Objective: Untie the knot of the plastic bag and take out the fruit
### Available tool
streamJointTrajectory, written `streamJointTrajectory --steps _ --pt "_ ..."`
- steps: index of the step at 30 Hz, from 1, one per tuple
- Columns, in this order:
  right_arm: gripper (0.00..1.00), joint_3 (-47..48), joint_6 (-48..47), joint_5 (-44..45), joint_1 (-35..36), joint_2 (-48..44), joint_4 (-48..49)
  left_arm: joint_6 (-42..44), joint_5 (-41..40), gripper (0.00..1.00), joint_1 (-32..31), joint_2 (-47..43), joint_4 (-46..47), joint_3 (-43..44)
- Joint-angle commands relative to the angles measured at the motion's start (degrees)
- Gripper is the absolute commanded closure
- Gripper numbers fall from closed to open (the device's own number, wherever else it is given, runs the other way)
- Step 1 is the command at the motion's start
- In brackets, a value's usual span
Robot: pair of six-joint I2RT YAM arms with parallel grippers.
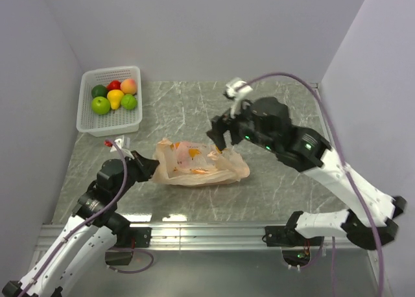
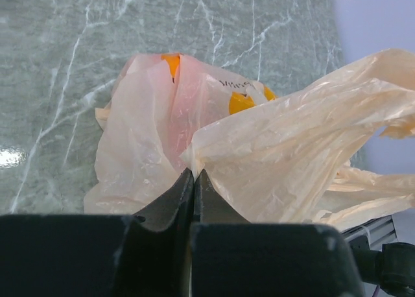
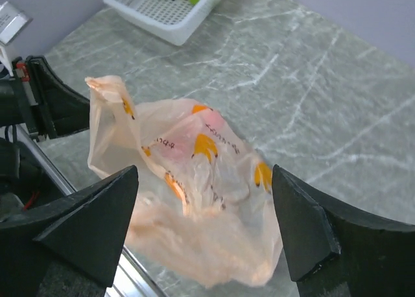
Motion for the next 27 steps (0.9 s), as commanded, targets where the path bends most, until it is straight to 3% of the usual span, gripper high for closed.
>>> streamJointTrajectory --steps 1,5,13,19,22,24,25,26,27 --pt "0.1 5.9 -7.5 -7.4 0.4 9.8 -7.4 -0.1 -2.2 0.94 0.2 -3.3 -1.6 0.5" --pt "0.09 3.6 -7.9 -12.6 1.2 16.8 -6.7 -0.4 -4.1 0.93 0.3 -6.2 -2.9 0.8" --pt "0.1 -11.8 -3.6 -12.3 3.2 21.8 7.6 0.1 -4.3 0.93 0.2 -8.2 -1.5 -0.1" --pt "0.15 -16.6 -2.0 -9.8 3.1 24.5 13.9 1.2 -5.0 0.95 0.2 -6.6 -0.3 0.5" --pt "0.23 -18.7 -1.4 -7.7 3.1 25.3 16.9 1.3 -5.2 0.96 0.3 -7.3 -0.3 0.3" --pt "0.34 -19.4 -1.1 -5.8 3.0 26.1 18.0 1.2 -6.2 0.96 0.2 -8.0 0.1 -0.3" --pt "0.41 -20.0 -1.0 -5.5 3.0 26.3 19.2 0.9 -6.8 0.97 0.2 -8.3 0.4 -0.6" --pt "0.59 -20.3 -0.3 -5.1 2.7 26.5 19.9 0.9 -8.3 0.98 0.2 -8.3 1.0 -0.9" --pt "0.7 -20.6 0.1 -3.9 2.3 26.5 20.5 0.9 -8.7 0.98 0.2 -7.8 2.6 -1.1"
